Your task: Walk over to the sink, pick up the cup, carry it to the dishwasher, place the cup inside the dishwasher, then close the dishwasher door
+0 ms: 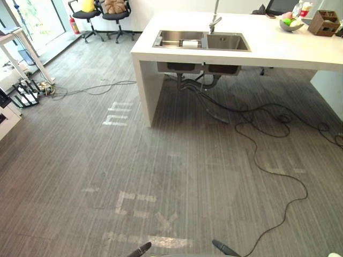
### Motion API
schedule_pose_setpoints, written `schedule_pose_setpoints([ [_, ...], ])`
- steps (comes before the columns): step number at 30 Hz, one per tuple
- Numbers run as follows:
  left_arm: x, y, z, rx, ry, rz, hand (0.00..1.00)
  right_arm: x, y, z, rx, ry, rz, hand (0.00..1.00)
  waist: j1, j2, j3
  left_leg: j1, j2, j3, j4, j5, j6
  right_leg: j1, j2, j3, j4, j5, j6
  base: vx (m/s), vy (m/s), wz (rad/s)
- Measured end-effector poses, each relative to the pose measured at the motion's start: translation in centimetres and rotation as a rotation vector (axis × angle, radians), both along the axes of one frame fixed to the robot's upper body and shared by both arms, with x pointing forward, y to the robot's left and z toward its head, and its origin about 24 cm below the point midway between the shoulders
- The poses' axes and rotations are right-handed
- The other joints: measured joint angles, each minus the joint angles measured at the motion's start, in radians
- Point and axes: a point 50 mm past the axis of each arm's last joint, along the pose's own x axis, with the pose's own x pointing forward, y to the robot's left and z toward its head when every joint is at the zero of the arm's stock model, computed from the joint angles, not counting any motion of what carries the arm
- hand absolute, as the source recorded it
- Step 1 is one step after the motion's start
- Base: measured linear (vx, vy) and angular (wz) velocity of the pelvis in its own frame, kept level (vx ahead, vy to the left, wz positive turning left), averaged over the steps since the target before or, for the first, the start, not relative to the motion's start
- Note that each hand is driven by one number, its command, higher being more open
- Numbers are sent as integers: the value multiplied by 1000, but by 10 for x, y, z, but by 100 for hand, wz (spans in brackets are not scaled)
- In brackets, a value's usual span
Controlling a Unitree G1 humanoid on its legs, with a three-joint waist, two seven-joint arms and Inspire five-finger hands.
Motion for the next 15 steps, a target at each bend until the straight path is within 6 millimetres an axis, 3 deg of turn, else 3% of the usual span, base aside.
schedule_pose_setpoints([
  [4,24,-2,9,-19,-149,-103,100,6,-3,2,-3,-46,17,100,13,0,1,1,-5,-21,-14,7,-19,4,-7,-42,5,-10,24,-3,-21,15],
  [8,27,-1,11,-65,-161,-108,100,12,-4,4,-21,-79,38,100,10,2,2,1,-7,-48,-20,16,-32,6,-13,-85,21,-22,42,-16,-24,28],
  [15,27,1,10,-95,-150,-122,100,13,-5,4,-43,-93,148,100,18,7,5,8,-7,-51,-21,21,-29,15,-15,-107,23,-22,42,-52,-17,5],
])
